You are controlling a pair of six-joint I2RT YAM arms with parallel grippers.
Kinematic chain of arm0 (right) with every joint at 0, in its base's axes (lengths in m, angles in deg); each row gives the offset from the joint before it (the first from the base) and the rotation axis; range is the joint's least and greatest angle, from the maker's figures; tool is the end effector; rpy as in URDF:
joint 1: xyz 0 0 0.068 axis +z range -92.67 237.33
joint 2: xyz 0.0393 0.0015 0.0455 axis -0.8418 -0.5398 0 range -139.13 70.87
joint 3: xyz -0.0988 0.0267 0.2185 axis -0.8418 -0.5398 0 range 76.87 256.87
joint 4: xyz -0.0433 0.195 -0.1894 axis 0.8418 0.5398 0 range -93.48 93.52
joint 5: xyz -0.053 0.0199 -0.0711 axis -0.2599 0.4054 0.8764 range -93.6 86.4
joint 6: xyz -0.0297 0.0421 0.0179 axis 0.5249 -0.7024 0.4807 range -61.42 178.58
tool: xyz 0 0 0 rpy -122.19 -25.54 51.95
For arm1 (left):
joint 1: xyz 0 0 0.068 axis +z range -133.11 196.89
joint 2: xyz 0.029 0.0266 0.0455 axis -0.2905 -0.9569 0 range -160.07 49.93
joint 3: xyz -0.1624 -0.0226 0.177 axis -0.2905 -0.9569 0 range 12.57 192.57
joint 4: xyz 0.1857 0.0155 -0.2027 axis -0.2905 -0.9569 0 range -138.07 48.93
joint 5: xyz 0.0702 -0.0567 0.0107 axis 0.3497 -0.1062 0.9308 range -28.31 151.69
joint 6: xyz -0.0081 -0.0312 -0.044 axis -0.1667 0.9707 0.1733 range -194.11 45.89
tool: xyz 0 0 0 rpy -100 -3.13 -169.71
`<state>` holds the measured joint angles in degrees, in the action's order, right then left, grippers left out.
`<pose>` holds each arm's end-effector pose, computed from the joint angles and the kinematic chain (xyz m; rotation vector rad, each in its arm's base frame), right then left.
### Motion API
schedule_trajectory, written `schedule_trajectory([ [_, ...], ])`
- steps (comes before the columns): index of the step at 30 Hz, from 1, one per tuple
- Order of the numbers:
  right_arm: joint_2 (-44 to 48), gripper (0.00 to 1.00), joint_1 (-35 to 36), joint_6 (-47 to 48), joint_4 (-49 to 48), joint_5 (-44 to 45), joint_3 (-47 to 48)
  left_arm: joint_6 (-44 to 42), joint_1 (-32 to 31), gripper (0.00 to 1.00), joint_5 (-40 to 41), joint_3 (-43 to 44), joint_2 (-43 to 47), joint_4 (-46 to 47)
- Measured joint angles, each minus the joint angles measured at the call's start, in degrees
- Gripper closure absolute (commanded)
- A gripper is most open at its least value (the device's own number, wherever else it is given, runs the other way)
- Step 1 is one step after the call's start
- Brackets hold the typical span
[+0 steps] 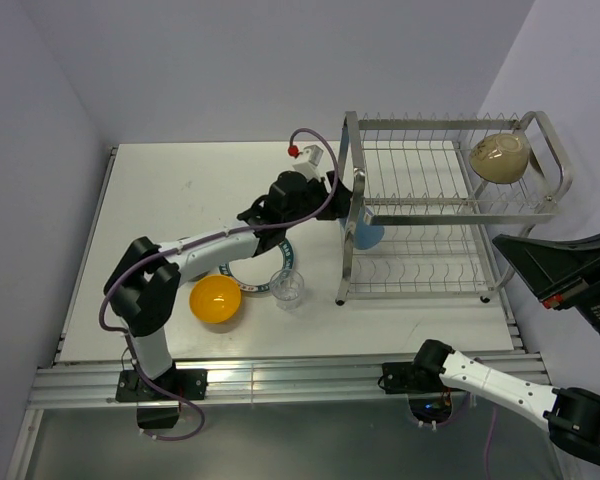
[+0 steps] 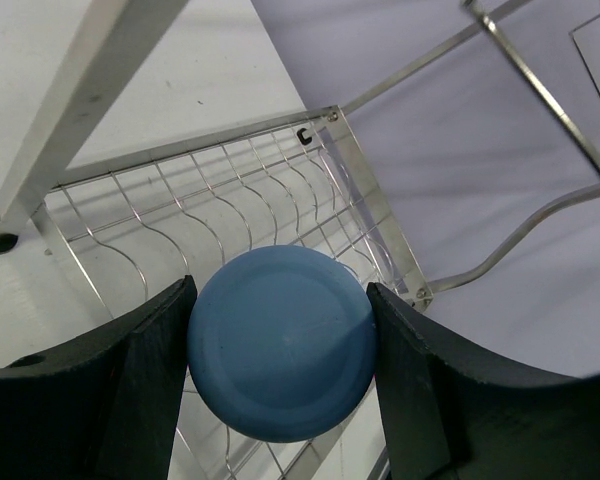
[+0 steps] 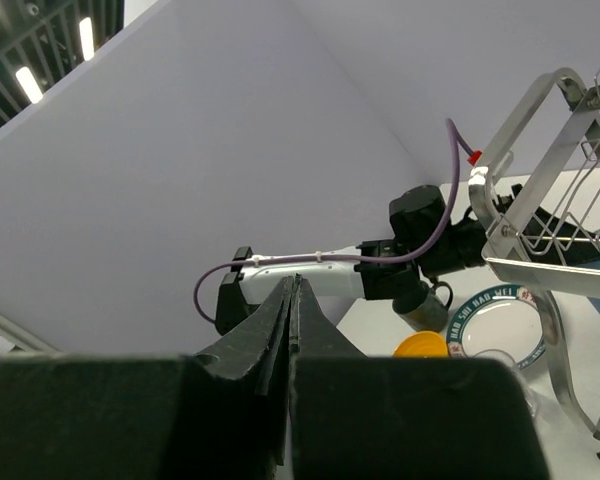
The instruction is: Load the mixed dishes into the dish rack
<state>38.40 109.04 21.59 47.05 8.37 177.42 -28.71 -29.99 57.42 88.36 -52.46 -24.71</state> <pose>-0.0123 -0.0277 0.5341 0.0186 1.3667 1.1900 0.2970 -0.3212 0.2571 0.0845 1.9184 -1.2056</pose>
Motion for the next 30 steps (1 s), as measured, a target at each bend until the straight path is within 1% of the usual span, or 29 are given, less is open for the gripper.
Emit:
schedule_trajectory([
  [13,3.17,1.00,-2.12,-1.01,1.40,-0.09,-0.70,-3.23,-1.97,0.99,0.00,0.00,-3.41,4.13],
  [24,3.37,1.00,-3.74,-1.07,1.40,-0.98,-2.40,-5.99,-3.26,0.95,1.31,0.00,-6.01,3.91],
  [30,3.39,1.00,-3.76,-1.05,1.36,-1.11,-2.97,-7.98,-3.37,0.83,1.77,0.63,-7.28,3.45],
])
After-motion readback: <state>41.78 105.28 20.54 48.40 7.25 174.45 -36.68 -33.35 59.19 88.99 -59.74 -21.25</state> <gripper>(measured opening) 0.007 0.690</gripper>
